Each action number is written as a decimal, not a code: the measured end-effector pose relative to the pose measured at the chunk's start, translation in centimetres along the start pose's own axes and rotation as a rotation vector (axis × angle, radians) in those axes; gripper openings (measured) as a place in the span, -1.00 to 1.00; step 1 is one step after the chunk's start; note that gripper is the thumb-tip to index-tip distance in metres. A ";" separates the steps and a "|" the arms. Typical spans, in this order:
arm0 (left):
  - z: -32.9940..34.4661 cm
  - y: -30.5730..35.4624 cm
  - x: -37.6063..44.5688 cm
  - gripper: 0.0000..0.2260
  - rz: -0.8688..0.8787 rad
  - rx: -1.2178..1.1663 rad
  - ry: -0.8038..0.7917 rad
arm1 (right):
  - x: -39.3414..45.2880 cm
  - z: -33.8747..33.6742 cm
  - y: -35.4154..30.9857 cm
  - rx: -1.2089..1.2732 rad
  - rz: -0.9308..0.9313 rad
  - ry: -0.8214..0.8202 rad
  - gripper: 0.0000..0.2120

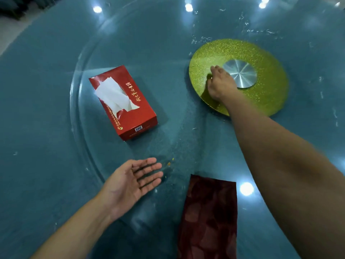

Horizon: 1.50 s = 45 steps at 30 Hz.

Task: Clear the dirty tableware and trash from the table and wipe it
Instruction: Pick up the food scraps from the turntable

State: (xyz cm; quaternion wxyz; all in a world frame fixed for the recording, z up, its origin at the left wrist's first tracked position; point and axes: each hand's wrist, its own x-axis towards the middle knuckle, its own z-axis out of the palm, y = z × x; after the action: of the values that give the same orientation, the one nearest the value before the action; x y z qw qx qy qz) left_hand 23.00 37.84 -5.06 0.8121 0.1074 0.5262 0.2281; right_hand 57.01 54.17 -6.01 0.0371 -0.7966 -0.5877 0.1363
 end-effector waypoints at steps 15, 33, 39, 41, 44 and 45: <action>-1.7 -0.6 -2.2 -0.66 0.014 -0.044 0.009 | -18.1 7.1 -5.9 0.191 -0.149 0.025 -0.48; -4.4 -4.7 -5.3 -0.64 -0.033 -0.037 0.019 | -15.2 4.0 3.9 0.294 0.226 0.145 -0.44; -4.5 -5.4 -5.2 -0.63 -0.047 -0.039 -0.008 | -15.6 6.2 -0.6 0.233 0.154 0.074 -0.43; -4.7 -5.2 -5.2 -0.67 -0.045 -0.048 -0.008 | -17.3 7.2 -3.5 0.236 0.080 0.031 -0.44; -5.0 -5.1 -5.3 -0.69 -0.049 -0.046 -0.003 | -20.6 8.5 -6.6 0.260 0.036 -0.009 -0.43; -5.1 -5.2 -5.4 -0.69 -0.050 -0.045 -0.003 | -21.4 8.8 -7.3 0.273 0.033 -0.016 -0.44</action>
State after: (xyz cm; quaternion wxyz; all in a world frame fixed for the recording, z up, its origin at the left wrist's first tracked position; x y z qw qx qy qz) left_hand 17.84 30.37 -4.99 0.8205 0.0762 0.5223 0.2193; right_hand 42.16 35.27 -9.12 0.1381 -0.7927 -0.5507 0.2218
